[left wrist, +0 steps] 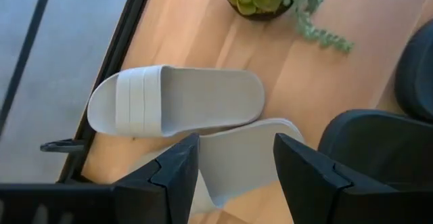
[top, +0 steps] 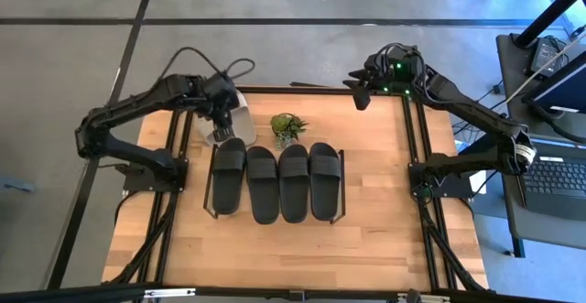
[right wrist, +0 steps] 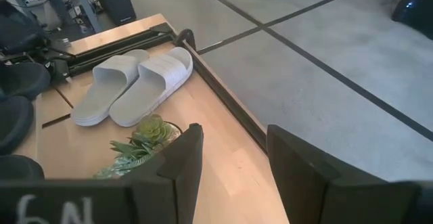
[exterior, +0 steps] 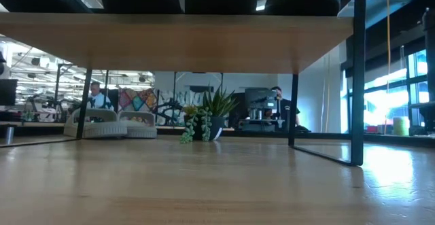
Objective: Pick and place slides into the shelf
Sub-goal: Adjust the black slides on the shelf
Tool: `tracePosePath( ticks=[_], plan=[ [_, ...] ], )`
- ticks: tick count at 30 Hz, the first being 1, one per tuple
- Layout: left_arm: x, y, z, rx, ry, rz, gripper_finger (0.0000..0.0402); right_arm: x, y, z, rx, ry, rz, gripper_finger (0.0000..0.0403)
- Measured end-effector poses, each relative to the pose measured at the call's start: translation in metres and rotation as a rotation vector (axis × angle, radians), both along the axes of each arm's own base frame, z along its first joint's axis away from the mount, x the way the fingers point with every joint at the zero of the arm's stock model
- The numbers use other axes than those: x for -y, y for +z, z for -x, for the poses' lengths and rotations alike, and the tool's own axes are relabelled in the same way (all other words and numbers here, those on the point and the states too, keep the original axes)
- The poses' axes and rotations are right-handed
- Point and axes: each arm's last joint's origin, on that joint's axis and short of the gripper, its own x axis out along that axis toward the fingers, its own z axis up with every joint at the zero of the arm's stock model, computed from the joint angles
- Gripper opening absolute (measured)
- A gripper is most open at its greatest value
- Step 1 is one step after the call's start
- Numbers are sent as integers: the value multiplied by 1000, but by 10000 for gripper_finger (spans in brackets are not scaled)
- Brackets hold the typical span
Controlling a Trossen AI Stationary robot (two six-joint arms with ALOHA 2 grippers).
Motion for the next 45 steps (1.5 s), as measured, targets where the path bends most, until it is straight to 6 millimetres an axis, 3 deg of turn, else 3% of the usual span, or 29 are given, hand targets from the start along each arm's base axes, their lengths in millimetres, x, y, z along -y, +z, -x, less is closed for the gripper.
tracePosePath(
  ticks=[4, 21, 30, 39, 45],
  plan=[
    [6, -11, -4, -43, -5, -39, 182, 0, 0, 0, 0, -3, 1, 165],
    [28, -11, -18, 6, -64, -43, 182, 0, 0, 0, 12, -15, -21, 165],
    [49, -12, -22, -9, -156, -30, 182, 0, 0, 0, 12, -15, -22, 165],
    [61, -37, -23, -69, -145, 26, 182, 0, 0, 0, 11, -16, -22, 165],
    [67, -41, -23, -68, -146, 53, 182, 0, 0, 0, 12, -16, -22, 165]
  ],
)
